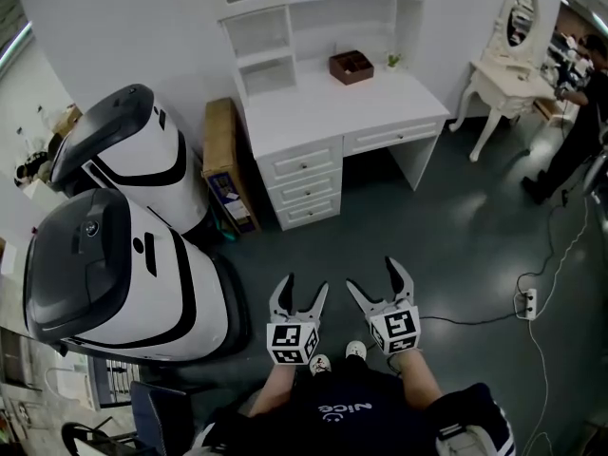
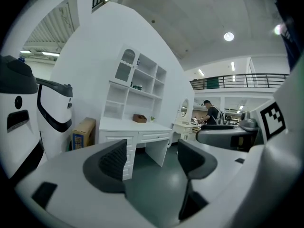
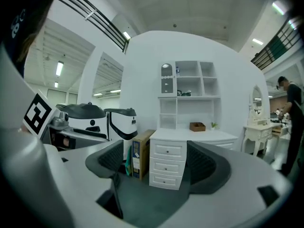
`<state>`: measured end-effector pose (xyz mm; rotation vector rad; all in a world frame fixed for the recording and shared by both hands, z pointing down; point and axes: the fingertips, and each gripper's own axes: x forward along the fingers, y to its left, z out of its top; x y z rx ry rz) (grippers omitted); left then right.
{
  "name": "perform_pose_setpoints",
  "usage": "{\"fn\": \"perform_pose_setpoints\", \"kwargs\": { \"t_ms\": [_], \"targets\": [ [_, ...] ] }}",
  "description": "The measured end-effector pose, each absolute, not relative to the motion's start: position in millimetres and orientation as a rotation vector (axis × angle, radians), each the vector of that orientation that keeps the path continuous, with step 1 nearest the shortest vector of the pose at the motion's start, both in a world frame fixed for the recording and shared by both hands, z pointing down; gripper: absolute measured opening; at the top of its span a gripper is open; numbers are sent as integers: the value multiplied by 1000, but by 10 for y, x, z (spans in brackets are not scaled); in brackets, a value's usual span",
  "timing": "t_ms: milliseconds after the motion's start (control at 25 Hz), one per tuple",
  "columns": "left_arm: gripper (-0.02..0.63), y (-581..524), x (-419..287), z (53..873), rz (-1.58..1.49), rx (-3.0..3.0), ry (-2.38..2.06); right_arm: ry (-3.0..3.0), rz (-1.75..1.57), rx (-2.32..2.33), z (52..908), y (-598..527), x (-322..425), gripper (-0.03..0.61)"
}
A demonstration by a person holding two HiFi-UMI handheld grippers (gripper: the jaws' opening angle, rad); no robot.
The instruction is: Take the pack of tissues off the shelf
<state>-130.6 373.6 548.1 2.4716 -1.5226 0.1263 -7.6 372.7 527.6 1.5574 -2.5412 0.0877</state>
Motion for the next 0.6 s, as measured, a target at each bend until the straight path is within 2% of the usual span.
{"fn": "perform_pose_setpoints", "kwargs": {
  "t_ms": [600],
  "targets": [
    [325, 3560, -998, 5195, 83, 2463, -1627, -2550, 26, 1591, 5103, 3516, 447, 402]
  ]
}}
